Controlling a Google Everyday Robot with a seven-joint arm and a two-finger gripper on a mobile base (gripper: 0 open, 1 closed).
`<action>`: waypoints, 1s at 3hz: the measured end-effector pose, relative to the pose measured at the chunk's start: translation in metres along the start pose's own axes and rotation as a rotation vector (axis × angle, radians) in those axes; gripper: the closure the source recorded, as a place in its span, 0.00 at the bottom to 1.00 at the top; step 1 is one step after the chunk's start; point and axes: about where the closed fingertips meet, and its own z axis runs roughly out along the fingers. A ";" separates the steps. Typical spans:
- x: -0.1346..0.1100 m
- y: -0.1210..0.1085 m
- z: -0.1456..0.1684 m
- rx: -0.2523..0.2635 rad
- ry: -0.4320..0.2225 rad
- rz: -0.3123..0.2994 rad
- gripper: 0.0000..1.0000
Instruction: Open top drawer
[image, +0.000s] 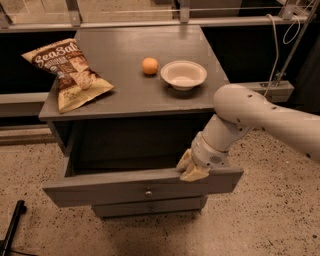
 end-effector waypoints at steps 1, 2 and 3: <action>0.000 0.000 -0.001 0.000 0.000 0.000 1.00; 0.007 0.001 -0.009 0.019 0.048 -0.012 1.00; 0.012 0.001 -0.015 0.032 0.073 -0.012 0.81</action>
Offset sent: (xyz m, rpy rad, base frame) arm 0.0041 -0.0266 0.0128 -0.1032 -0.0723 0.0188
